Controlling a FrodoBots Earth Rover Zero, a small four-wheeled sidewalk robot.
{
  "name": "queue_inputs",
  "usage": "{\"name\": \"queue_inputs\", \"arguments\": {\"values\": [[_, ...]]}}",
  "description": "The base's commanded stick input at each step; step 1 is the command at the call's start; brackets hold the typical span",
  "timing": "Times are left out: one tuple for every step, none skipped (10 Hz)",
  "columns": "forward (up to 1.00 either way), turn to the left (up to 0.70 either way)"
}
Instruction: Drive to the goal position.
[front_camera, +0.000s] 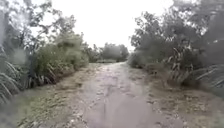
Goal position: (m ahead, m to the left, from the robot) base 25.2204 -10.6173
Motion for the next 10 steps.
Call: {"name": "queue_inputs", "arguments": {"values": [[0.70,0.00],[0.70,0.00],[0.70,0.00],[0.70,0.00],[0.70,0.00],[0.70,0.00],[0.70,0.00],[0.70,0.00],[0.70,0.00],[0.70,0.00]]}}
